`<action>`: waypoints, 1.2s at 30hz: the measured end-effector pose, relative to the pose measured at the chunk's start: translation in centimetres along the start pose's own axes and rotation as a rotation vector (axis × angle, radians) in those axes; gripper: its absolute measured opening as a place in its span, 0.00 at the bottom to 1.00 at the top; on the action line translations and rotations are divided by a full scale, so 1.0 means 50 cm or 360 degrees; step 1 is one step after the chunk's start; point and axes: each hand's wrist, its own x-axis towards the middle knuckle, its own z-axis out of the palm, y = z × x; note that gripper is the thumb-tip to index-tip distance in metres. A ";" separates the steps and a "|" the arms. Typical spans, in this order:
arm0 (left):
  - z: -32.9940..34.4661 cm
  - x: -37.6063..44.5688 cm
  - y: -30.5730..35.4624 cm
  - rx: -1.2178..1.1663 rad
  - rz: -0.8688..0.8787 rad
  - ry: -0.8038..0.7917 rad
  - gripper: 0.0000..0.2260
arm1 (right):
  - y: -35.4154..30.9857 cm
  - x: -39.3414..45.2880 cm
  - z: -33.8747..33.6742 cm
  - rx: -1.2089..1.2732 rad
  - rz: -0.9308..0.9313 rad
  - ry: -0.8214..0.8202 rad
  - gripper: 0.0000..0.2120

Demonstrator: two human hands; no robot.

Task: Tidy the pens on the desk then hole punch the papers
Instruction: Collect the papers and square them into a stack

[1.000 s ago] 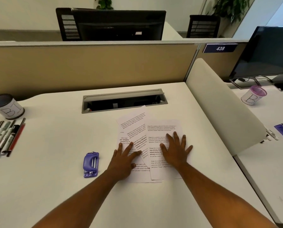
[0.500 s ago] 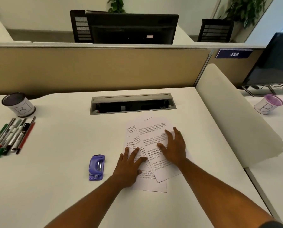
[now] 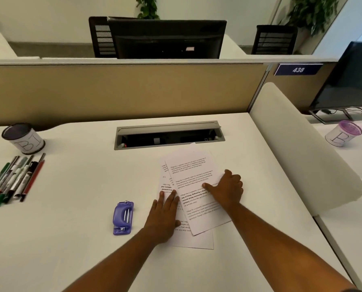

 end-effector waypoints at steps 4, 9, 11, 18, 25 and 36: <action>0.000 -0.001 -0.002 -0.0067 -0.0007 0.0043 0.38 | -0.008 0.025 -0.028 0.0033 0.0082 -0.0250 0.45; 0.008 0.001 -0.009 -0.0109 0.0006 0.0084 0.38 | -0.003 0.026 -0.038 -0.0021 -0.0010 -0.0386 0.41; 0.010 0.002 -0.011 -0.0133 0.0009 0.0099 0.39 | -0.003 0.024 -0.039 -0.0087 0.0036 -0.0414 0.42; 0.013 0.001 -0.024 -0.0217 0.0067 0.0134 0.39 | 0.018 0.007 -0.043 0.0350 0.0053 -0.0391 0.43; 0.024 -0.009 -0.040 -0.0400 0.0086 0.0284 0.39 | 0.051 -0.049 -0.029 0.0514 0.0056 -0.0361 0.32; 0.036 -0.054 -0.027 -0.0716 -0.0163 0.0569 0.28 | 0.168 -0.083 -0.055 0.1017 0.0332 -0.0321 0.28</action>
